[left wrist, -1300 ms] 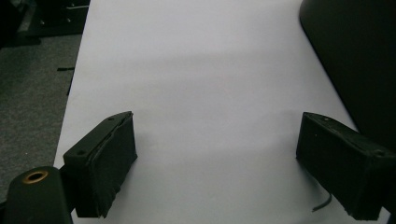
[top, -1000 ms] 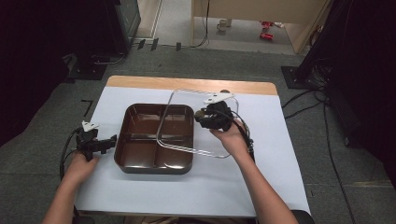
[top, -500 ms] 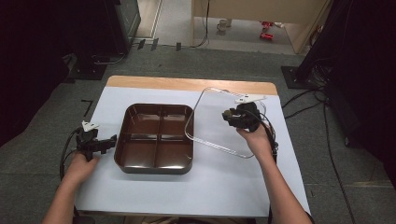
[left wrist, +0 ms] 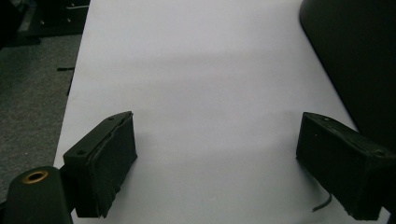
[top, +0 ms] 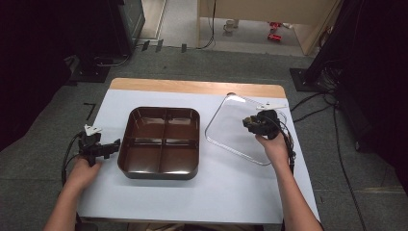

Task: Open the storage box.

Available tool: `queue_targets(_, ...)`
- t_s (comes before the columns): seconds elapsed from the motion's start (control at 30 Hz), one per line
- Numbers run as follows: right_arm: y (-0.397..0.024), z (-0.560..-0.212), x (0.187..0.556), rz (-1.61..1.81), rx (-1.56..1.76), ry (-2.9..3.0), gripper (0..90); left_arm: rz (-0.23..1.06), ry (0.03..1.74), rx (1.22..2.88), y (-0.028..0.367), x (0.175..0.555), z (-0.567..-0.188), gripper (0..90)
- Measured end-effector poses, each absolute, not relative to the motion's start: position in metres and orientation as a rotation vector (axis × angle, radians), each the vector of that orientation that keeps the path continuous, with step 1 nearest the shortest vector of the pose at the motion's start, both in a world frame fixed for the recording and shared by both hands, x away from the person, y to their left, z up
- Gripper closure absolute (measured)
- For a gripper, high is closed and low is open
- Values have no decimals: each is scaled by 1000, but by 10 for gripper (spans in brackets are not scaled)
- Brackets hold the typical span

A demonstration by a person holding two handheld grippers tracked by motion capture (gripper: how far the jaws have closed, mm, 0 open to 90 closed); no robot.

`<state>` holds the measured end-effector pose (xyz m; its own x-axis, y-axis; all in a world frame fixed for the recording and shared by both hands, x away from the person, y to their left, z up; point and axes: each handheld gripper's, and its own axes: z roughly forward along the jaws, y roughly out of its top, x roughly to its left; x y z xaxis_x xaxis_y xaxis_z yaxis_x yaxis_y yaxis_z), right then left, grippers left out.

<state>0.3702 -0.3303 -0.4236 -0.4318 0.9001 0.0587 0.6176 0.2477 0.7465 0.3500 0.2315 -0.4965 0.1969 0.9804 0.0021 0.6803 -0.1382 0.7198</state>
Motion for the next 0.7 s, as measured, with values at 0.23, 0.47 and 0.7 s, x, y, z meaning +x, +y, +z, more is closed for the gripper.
queue_targets(0.23,-342,-439,376,1016,1455,2119,589,659,1546,1889,232,350,-497,120)
queue_targets(0.47,-345,-455,386,1009,1509,2099,589,659,1546,1889,232,350,-497,120)
queue_targets(0.7,-345,-474,396,950,1527,2085,588,659,1546,1889,231,350,-497,120)
